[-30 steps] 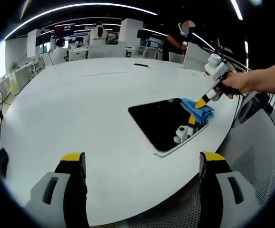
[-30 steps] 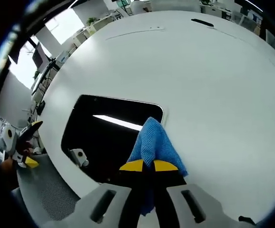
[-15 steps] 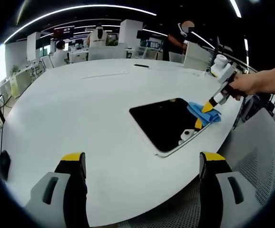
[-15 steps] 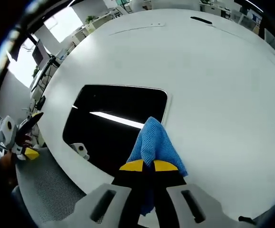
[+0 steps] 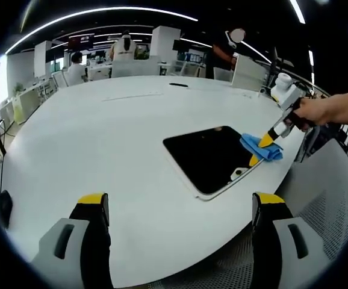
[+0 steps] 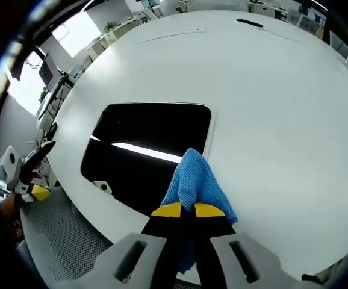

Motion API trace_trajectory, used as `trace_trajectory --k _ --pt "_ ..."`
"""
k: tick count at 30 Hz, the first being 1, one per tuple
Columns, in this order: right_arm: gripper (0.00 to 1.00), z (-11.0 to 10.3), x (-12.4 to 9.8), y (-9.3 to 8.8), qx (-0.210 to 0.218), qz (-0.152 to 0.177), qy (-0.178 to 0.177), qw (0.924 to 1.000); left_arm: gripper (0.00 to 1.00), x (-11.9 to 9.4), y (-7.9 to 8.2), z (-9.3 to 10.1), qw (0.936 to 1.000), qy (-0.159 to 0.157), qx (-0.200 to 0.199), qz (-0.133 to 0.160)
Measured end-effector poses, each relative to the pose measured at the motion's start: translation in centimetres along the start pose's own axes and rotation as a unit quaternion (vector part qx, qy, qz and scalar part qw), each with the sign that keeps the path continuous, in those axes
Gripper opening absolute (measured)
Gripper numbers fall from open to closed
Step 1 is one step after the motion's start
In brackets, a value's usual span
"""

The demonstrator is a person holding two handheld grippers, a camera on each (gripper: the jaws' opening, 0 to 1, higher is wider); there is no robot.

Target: Wipe the mirror surface with the cleaning cloth until all visible marks leave the cleaned area.

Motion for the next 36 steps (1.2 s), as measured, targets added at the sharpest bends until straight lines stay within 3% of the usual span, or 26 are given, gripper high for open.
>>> trace_trajectory --k 18,29,36 --pt "0.0 -0.2 0.0 0.4 -0.004 0.0 -0.007 1.0 0.97 0.1 -0.1 -0.1 1.0 0.0 -0.003 -0.004" --pt "0.0 -2.4 0.6 1.0 -0.019 -0.001 -0.003 0.9998 0.97 0.1 -0.1 -0.1 1.0 -0.003 -0.005 -0.002" --pt "0.0 -3.7 1.2 1.5 -0.007 0.003 -0.004 1.0 0.97 0.4 -0.4 0.4 0.9996 -0.016 -0.006 -0.024"
Point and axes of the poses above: the point that each gripper's makers call its tool centre point, and the gripper's own axes: x roughly forward along the fingers, z roughly to its right, y roughly out of its top, the point moved 9 cm from there along -x, roughly backward along the fingers, and after that the axes turned 14 degrees about -z, right-handed, at the moved point
